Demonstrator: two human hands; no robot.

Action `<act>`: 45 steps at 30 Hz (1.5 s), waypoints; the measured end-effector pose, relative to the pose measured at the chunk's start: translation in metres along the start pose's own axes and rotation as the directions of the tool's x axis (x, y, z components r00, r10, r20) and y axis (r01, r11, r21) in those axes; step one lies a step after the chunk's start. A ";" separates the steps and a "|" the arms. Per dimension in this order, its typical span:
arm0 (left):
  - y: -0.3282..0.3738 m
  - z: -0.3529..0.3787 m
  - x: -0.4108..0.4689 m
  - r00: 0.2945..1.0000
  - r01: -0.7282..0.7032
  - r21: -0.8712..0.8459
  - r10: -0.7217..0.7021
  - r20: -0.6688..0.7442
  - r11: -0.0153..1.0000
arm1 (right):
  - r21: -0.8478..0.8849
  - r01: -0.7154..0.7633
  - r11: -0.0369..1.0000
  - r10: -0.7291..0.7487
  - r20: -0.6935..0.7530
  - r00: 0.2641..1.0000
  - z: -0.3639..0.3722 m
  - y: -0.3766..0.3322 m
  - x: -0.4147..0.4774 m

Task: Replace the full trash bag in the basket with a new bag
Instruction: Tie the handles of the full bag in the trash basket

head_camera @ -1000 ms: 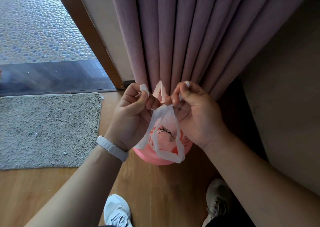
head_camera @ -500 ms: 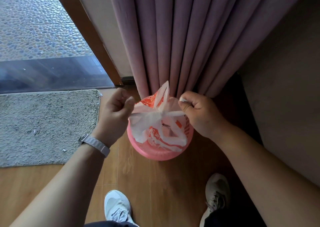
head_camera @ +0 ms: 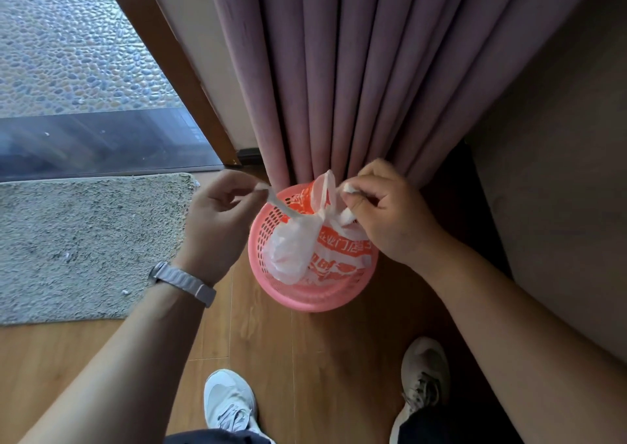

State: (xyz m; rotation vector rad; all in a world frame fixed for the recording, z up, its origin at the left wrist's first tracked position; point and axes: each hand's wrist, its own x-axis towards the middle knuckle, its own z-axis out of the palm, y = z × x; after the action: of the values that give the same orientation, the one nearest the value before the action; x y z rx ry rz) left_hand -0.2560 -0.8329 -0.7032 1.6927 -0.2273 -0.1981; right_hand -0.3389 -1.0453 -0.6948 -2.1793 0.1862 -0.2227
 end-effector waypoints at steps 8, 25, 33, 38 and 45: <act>0.015 0.021 -0.004 0.999 -0.008 0.077 0.005 0.046 0.997 | 0.009 0.077 0.997 -0.078 0.123 0.989 0.012 -0.031 -0.002; 0.022 0.031 -0.012 0.947 0.080 -0.212 -0.007 0.322 0.974 | 0.323 -0.113 0.940 0.038 0.230 0.972 0.006 -0.042 -0.003; 0.015 0.031 -0.010 0.955 0.016 -0.060 0.003 0.297 0.998 | 0.288 -0.124 0.950 0.052 0.247 0.968 0.005 -0.039 -0.004; 0.009 0.032 -0.010 0.955 0.026 -0.111 0.008 0.297 0.993 | 0.221 -0.089 0.971 0.047 0.190 0.981 0.007 -0.032 -0.003; -0.007 0.033 -0.003 0.932 0.000 -0.065 0.024 0.361 0.998 | 0.248 -0.078 0.966 0.025 0.208 0.978 0.017 -0.021 0.003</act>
State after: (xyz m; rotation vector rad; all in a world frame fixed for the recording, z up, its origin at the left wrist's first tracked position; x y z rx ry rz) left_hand -0.2675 -0.8628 -0.7149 1.5812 -0.5007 -0.5049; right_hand -0.3308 -1.0206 -0.6875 -1.9232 0.0927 0.0084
